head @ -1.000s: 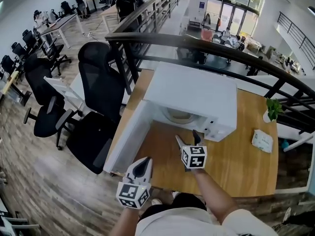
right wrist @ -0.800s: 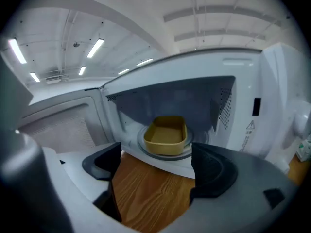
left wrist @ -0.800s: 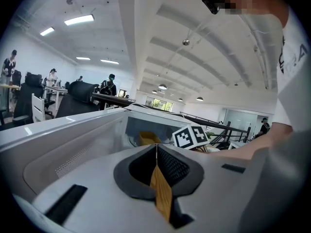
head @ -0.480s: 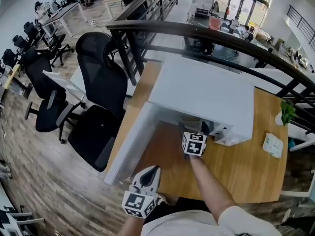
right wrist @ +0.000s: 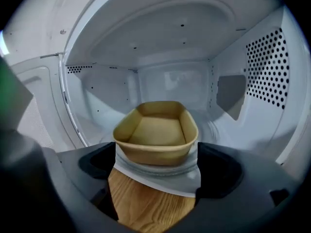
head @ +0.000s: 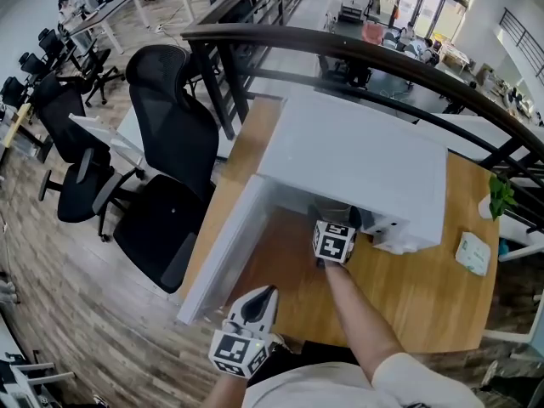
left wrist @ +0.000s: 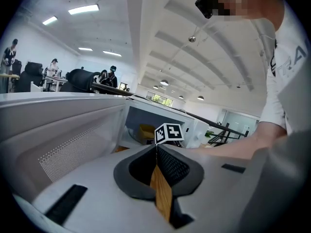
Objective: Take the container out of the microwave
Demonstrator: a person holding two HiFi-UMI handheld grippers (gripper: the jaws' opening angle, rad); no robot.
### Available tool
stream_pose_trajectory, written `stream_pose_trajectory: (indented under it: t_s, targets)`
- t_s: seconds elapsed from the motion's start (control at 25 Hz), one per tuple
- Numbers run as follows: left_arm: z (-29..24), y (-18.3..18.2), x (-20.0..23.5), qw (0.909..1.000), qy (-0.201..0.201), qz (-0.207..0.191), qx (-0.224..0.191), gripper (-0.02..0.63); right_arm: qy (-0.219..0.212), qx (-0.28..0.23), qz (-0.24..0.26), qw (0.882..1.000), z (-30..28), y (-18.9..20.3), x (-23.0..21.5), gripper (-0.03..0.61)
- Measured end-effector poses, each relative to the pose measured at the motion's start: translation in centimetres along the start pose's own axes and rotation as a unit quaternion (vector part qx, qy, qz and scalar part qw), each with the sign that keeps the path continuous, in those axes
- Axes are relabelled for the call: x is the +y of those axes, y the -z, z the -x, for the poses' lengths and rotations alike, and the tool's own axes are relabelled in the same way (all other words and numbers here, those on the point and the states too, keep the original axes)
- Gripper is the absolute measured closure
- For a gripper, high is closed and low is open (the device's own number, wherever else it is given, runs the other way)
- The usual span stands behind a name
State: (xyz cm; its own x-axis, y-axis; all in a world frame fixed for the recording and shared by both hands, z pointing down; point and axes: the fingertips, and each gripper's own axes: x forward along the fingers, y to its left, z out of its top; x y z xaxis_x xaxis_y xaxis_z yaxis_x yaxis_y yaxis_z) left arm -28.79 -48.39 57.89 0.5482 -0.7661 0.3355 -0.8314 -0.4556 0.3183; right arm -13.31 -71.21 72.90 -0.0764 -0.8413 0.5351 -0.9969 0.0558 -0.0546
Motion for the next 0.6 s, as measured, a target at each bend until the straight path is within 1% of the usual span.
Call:
stream_pose_trajectory:
  t_s: [0.32, 0.6]
  targets:
    - [0.3, 0.3, 0.1, 0.9999, -0.004, 0.008, 0.005, 0.577, 0.013, -0.002, -0.013, 1.000, -0.5, -0.4, -0.1, 0.075]
    - [1.1, 0.4, 0.3, 0.9999, -0.012, -0.005, 0.002, 0.577, 0.022, -0.028, 0.010, 0.999, 1.2, -1.2, -0.6, 0.087]
